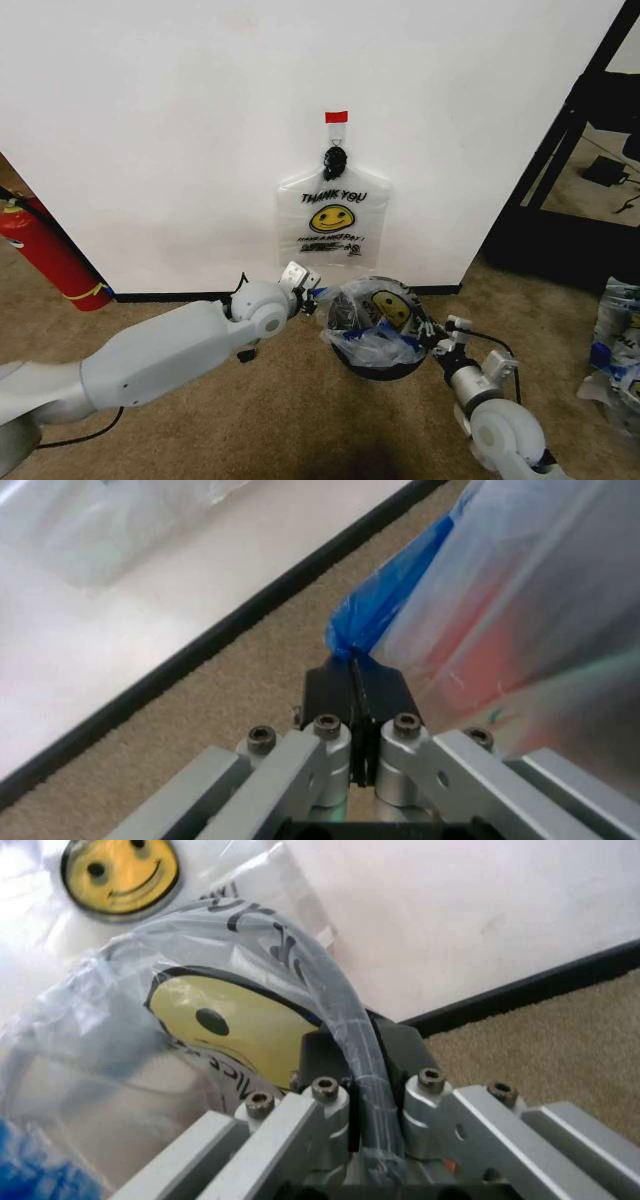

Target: Pick up the garbage bag from the wall and place it over the trash bin.

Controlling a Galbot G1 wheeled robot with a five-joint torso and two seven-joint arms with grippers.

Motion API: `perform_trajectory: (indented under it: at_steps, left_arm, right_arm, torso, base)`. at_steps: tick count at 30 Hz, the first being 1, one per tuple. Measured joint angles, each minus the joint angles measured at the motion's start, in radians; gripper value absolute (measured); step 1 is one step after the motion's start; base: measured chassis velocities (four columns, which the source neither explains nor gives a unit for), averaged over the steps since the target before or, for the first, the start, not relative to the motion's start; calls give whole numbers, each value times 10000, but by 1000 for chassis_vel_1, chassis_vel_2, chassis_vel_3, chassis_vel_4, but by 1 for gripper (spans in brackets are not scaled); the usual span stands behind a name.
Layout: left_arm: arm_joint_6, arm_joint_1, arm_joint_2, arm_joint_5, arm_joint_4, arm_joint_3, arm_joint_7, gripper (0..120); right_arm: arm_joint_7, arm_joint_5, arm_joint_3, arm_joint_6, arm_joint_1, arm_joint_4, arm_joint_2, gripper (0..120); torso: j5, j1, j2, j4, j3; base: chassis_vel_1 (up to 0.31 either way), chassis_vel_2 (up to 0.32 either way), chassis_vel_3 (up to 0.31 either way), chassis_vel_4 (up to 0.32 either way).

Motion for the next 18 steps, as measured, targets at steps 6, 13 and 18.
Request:
perform_trajectory:
  at_steps: [6,13,18]
  left_arm:
    - [-2,708,321,-98,-641,-571,16,0]
    - [47,1296,620,-254,-1528,-1556,-128,15]
    - [42,1547,1113,-34,-2319,-2221,-160,33]
  right_arm:
    - [323,471,46,-15,92,24,134,1]
    - [522,503,58,-64,129,6,205,0]
    - [538,477,48,-102,131,-85,205,0]
  torso:
    - [-2,0,0,1,0]
    - [0,1,0,-1,0]
    - [-1,1,0,-1,0]
  base:
    - [0,0,0,0]
    - [0,0,0,0]
    - [0,0,0,0]
